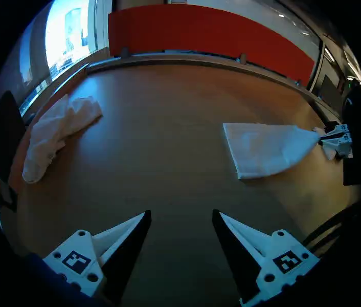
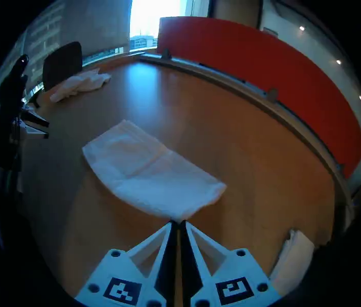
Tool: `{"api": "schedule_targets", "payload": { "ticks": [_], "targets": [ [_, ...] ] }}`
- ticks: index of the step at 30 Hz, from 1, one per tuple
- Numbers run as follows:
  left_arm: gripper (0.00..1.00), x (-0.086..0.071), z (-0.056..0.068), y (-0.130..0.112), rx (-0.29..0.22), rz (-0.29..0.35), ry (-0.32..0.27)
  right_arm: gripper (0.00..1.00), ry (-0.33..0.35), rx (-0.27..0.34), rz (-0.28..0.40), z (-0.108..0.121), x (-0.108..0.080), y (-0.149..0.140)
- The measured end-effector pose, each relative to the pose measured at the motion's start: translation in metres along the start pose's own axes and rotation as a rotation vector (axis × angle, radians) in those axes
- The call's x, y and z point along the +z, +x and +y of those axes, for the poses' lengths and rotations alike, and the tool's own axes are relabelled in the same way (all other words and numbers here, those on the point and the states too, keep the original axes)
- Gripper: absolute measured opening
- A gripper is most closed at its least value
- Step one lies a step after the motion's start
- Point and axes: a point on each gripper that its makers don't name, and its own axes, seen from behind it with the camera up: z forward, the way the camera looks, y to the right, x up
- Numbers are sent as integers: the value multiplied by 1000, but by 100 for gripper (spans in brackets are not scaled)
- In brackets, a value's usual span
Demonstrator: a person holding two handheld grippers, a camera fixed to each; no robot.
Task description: Fold towel
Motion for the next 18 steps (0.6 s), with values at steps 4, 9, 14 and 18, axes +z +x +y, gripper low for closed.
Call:
{"api": "schedule_targets", "payload": {
  "ticks": [4,9,14,18],
  "targets": [
    [88,0,1,2,1,3,-3,5,-19,-26,17,7,-12,13],
    [87,0,2,4,5,5,-5,5,-34,-50,39,13,-24,28],
    [88,-1,3,5,9,7,-6,5,-44,-68,49,16,-31,37],
    [88,-1,3,6,9,8,-7,5,-43,-84,51,14,-31,40]
  ]
}}
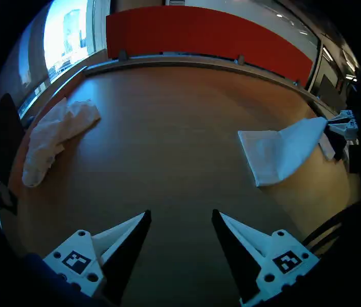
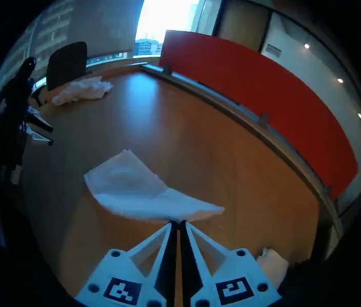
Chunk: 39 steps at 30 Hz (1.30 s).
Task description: Fold towel
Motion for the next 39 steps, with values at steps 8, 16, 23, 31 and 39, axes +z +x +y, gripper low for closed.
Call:
{"api": "schedule_targets", "payload": {
  "ticks": [8,16,23,31,39],
  "targets": [
    [87,-1,0,1,-4,2,-3,5,31,-26,8,-16,8,10],
    [87,-4,-3,0,-10,5,-2,5,88,-52,33,-45,25,32],
    [87,-8,-7,-2,-31,12,0,4,159,-77,53,-83,43,54],
    [88,-12,-16,-6,-49,15,10,4,252,-102,40,-130,63,60],
    [88,-14,-24,-12,-65,12,21,67,285,-61,-12,-145,73,44]
  ]
}}
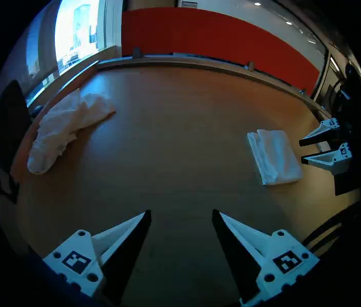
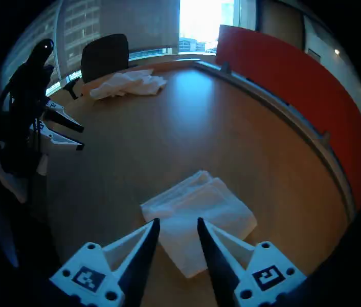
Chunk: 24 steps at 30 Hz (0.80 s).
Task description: Fold towel
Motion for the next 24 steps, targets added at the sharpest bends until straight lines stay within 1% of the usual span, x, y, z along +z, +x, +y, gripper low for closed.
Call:
{"api": "schedule_targets", "payload": {
  "ticks": [2,9,15,24],
  "targets": [
    [88,0,-1,-1,0,0,1,70,-8,15,2,3,-2,-2],
    [88,-1,-1,-1,4,0,0,72,-35,56,-9,15,-8,-16],
    [88,-1,-1,0,4,1,1,73,-49,80,-41,18,-8,-41],
    [87,-2,-1,0,9,-1,2,73,-59,112,-92,15,-6,-81]
  ]
}}
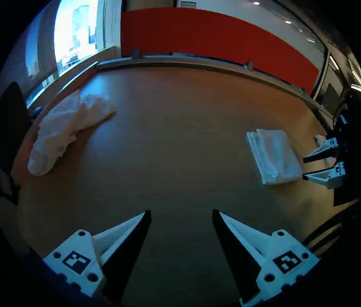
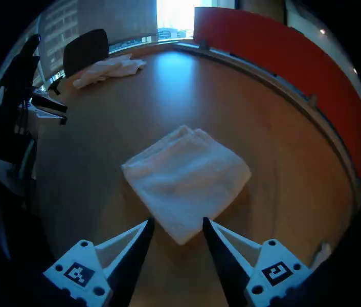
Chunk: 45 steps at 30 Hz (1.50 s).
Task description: Fold towel
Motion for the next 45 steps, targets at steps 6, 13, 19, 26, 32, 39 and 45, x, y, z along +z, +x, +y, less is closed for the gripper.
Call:
{"api": "schedule_targets", "payload": {
  "ticks": [6,13,19,26,32,39,45],
  "targets": [
    [87,0,1,-1,1,-3,-1,73,-8,9,-26,2,5,-17],
    [87,1,1,-2,-1,-3,-2,67,-14,6,-44,4,10,-25],
    [87,1,0,0,-1,-2,-2,46,-19,11,-51,6,14,-29],
    [88,2,1,2,0,-1,-6,21,-10,19,-57,3,15,-32],
    [88,3,2,2,5,-3,-8,5,-4,16,-47,0,15,-30],
    [88,3,4,4,9,-1,-14,5,-13,14,-26,3,9,-23],
    [88,5,8,10,13,9,-21,5,-36,2,10,14,-8,0]
  ]
}}
